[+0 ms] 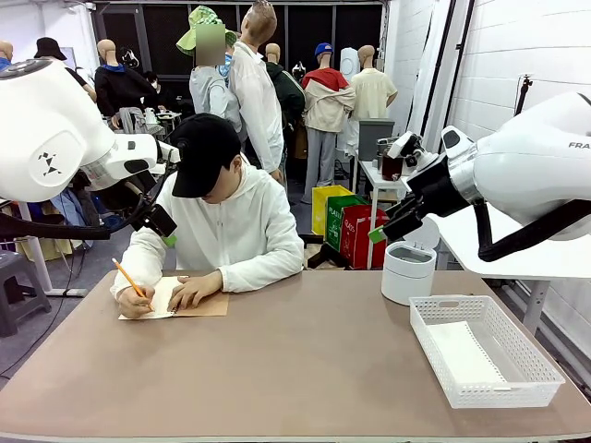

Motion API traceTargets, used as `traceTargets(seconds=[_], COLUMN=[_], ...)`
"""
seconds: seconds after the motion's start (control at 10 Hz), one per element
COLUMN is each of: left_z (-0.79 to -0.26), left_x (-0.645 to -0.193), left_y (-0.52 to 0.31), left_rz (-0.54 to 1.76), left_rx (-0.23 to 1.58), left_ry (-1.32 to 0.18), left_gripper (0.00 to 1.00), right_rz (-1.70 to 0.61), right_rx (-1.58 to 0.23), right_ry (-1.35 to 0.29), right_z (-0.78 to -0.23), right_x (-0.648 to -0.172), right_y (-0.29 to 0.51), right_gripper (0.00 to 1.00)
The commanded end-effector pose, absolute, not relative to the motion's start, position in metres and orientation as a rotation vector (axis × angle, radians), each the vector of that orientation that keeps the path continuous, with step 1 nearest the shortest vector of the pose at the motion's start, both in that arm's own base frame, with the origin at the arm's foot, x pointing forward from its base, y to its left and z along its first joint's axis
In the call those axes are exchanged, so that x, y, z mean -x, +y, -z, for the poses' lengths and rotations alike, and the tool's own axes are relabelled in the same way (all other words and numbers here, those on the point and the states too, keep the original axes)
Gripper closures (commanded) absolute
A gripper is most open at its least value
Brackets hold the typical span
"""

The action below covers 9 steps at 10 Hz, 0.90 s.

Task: Sort the paper based on its condition.
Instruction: If a person hands you a paper, place it in the Organizing basket , and if it's crumpled, put it in the Trash can.

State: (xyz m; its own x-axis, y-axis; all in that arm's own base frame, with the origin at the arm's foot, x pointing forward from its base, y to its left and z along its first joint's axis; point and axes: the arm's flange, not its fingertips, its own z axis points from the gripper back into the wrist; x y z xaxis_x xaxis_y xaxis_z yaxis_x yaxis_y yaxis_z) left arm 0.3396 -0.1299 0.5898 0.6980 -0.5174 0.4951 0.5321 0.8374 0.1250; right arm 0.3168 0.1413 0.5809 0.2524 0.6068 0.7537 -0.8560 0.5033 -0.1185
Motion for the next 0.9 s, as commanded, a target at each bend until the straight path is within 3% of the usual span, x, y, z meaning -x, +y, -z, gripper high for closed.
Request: traceTargets(seconds=[0.0, 0.8], left_z=[-0.5903, -0.5903], left_x=[-0.3397, -0.3397], left_y=[-0.1285, -0.1285], left_rz=[0.588, 0.588], left_rx=[0.029, 0.029], left_ry=[-0.545, -0.545], left_gripper=[0.0, 0.0], right_rz=[-1.02, -1.02], right_rx=[-0.342, -0.342], right_ry=[-0.842, -0.842], right_z=[-0.5807, -0.5807], right_x=[-0.3169, -0.3169], right_y=[0.141, 0.141], right_gripper=[0.0, 0.0])
